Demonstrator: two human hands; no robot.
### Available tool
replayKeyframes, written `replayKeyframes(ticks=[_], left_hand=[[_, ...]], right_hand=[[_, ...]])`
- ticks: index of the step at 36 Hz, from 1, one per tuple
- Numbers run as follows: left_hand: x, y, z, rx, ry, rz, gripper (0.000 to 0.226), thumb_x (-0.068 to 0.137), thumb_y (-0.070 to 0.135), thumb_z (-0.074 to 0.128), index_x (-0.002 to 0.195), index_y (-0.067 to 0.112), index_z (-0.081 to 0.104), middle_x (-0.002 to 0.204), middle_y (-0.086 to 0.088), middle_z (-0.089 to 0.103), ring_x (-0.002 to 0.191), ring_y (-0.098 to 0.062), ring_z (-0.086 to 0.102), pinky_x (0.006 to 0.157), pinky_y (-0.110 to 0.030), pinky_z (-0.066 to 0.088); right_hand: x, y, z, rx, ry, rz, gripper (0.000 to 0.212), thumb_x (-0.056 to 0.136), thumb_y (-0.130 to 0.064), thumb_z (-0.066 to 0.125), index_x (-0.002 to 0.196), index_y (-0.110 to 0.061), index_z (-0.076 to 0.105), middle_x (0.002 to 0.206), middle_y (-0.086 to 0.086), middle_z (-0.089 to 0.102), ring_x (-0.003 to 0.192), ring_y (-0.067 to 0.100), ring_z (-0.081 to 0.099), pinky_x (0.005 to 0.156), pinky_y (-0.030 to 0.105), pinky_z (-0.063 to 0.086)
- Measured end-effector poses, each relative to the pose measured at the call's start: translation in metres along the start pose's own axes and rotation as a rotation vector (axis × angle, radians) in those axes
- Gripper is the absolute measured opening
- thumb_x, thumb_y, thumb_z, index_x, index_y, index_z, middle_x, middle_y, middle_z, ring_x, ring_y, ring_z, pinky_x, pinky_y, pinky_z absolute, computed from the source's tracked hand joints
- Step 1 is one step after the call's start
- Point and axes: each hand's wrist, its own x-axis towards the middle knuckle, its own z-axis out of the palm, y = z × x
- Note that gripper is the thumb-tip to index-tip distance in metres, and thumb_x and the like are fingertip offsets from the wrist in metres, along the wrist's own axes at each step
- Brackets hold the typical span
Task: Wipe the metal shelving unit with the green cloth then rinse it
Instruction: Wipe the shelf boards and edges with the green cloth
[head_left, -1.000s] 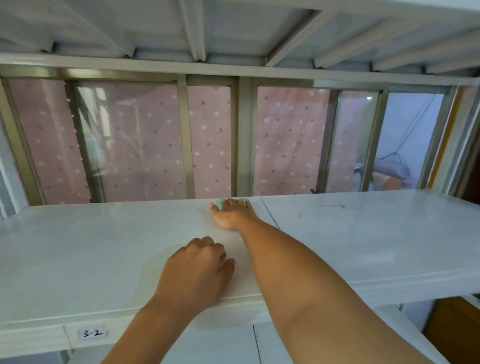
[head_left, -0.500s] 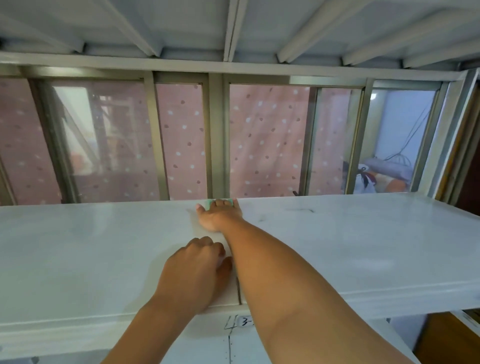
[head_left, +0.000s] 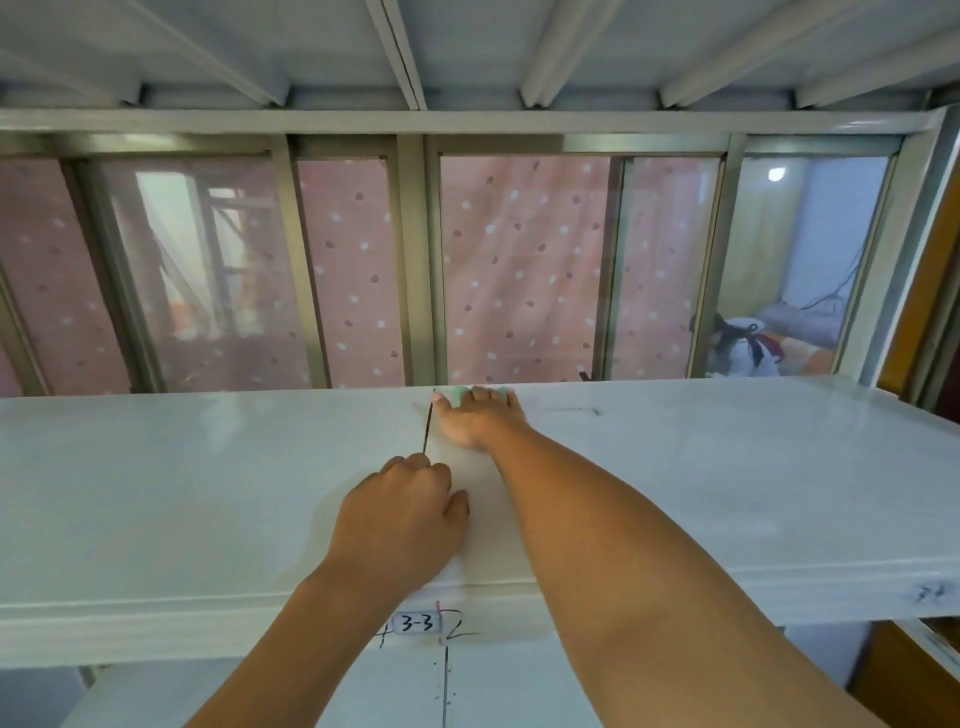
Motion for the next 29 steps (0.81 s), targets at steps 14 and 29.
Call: replayKeyframes(ticks=[14, 29], left_hand=[[0.009, 0.043, 0.007, 0.006, -0.055, -0.016, 0.034, 0.098, 0.044, 0.040, 0.107, 0.022, 0.065, 0.110, 0.005, 0.060, 0.107, -0.018, 0.056, 0.082, -0.033, 0.050], [0.015, 0.116, 0.018, -0.017, -0.083, 0.009, 0.036, 0.097, 0.046, 0.044, 0.112, 0.023, 0.066, 0.112, 0.005, 0.061, 0.107, -0.017, 0.055, 0.085, -0.032, 0.048]], right_hand=[[-0.004, 0.054, -0.011, -0.005, -0.022, -0.012, 0.081, 0.094, -0.065, -0.002, 0.158, -0.015, 0.006, 0.166, 0.005, 0.003, 0.152, 0.024, 0.000, 0.121, 0.043, -0.009], [-0.028, 0.137, -0.029, 0.001, 0.000, 0.005, 0.075, 0.097, -0.062, 0.001, 0.158, -0.018, 0.009, 0.165, 0.005, 0.009, 0.152, 0.024, 0.005, 0.121, 0.043, -0.007]])
